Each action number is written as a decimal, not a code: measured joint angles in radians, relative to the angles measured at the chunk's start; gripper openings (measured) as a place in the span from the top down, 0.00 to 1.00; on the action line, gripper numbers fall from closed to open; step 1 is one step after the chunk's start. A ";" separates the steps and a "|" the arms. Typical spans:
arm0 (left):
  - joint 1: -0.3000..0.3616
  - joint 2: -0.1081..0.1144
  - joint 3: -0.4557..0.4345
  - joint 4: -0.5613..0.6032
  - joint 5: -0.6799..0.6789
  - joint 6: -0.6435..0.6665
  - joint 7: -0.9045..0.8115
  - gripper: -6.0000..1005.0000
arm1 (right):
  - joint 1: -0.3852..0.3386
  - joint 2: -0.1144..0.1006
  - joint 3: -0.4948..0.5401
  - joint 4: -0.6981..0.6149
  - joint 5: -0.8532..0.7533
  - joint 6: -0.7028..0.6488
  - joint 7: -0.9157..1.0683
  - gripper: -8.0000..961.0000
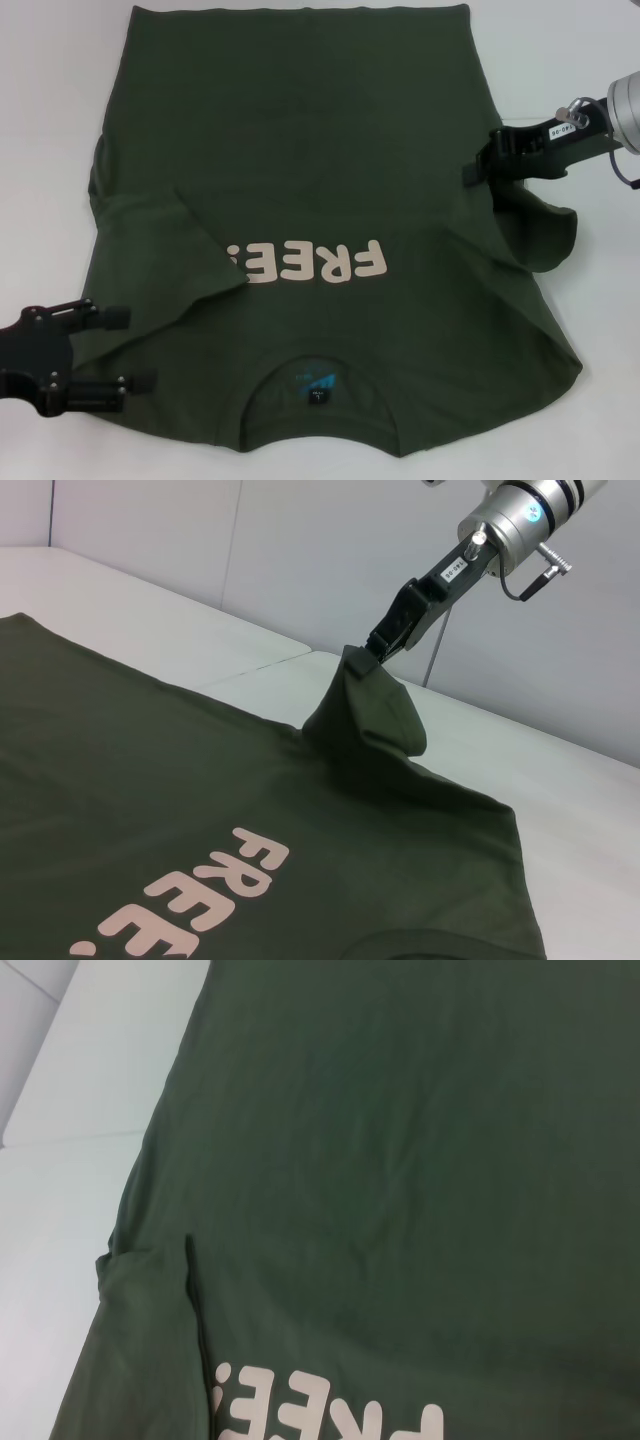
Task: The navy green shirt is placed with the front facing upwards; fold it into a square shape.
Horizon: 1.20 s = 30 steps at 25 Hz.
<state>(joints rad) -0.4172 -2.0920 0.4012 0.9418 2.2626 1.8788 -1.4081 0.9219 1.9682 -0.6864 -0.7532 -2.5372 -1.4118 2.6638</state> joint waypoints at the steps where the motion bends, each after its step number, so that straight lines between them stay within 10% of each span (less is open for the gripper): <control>1: 0.000 0.000 0.000 0.000 0.000 0.000 0.000 0.15 | 0.001 0.001 -0.001 0.003 0.000 0.001 -0.001 0.99; 8: 0.000 -0.001 0.005 0.000 0.002 0.000 0.000 0.15 | 0.008 0.004 -0.003 0.023 0.003 0.008 -0.001 0.95; 15: 0.000 0.000 0.005 0.000 0.001 0.000 0.000 0.15 | -0.002 -0.003 -0.010 0.024 0.046 0.008 -0.004 0.67; 23: 0.001 0.000 0.004 0.000 0.003 0.002 0.000 0.15 | -0.015 -0.063 -0.012 -0.043 -0.048 -0.100 0.085 0.41; 30: 0.005 -0.002 0.003 0.000 -0.001 0.006 0.000 0.16 | 0.007 -0.050 -0.045 -0.083 -0.292 -0.171 0.143 0.22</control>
<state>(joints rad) -0.4126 -2.0938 0.4044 0.9418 2.2616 1.8852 -1.4081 0.9287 1.9181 -0.7315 -0.8365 -2.8287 -1.5832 2.8064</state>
